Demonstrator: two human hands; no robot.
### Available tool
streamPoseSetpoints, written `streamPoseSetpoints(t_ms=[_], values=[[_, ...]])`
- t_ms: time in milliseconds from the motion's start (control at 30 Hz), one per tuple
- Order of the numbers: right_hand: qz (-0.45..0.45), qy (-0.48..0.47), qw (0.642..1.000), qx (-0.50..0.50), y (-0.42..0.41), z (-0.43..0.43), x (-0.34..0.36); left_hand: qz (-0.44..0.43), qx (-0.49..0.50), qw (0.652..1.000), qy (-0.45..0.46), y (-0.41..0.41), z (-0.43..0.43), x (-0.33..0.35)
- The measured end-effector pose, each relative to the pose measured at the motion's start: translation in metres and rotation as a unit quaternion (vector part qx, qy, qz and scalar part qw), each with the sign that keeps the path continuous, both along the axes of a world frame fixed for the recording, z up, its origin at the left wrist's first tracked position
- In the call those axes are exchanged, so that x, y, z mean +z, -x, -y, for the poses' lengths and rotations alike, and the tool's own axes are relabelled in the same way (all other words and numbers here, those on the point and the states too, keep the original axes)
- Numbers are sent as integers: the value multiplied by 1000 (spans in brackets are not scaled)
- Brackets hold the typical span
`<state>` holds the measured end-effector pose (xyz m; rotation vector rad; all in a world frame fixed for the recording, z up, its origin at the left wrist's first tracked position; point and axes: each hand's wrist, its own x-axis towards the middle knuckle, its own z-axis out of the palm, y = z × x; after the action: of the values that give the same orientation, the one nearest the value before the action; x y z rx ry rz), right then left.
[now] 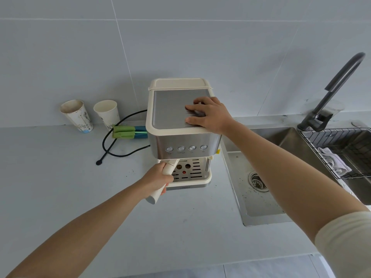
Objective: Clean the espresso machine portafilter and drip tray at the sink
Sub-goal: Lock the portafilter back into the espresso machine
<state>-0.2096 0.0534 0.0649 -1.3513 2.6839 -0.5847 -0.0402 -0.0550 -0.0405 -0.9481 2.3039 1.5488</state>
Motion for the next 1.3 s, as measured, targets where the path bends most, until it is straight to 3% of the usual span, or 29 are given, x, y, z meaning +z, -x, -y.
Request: streamPoseSetpoints(t_ms=[567, 1300], values=[[25, 19, 999, -17, -5, 1, 0, -19, 157, 987, 9, 18, -56, -6], [15, -14, 1000, -12, -8, -1, 3, 1, 191, 981, 32, 27, -72, -10]])
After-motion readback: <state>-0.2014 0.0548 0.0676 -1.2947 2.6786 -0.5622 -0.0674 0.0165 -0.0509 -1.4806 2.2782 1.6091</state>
